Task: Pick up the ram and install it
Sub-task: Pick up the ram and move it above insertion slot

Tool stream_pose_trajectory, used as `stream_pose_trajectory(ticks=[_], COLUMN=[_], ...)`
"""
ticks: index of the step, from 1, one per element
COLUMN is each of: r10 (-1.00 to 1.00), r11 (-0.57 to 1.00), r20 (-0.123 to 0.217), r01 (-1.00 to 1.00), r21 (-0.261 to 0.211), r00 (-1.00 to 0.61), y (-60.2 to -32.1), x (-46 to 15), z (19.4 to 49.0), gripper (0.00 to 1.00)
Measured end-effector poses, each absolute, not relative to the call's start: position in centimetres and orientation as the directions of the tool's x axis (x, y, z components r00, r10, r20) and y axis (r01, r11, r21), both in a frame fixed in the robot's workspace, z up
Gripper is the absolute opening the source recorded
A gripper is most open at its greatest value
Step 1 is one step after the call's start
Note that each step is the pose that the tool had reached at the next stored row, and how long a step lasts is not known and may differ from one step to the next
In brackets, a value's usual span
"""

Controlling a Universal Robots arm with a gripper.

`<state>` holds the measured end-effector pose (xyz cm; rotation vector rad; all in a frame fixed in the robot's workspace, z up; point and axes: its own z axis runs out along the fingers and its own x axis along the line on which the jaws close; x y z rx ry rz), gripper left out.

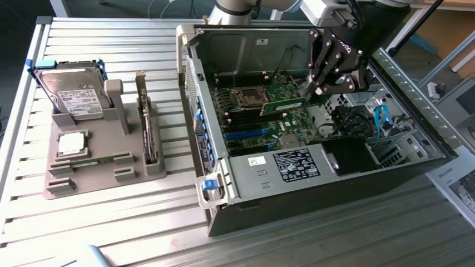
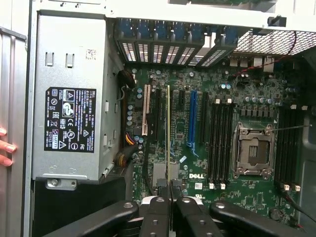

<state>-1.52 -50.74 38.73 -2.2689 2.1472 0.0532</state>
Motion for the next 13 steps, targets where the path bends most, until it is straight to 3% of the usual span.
stream_pose_trajectory(ticks=[13], r10=[-0.999], r11=[-0.036], r20=[-0.037], r01=[-0.999], r21=[0.011], r00=[0.035], y=[-50.74], x=[-1.52], z=[38.73], gripper=[0.12])
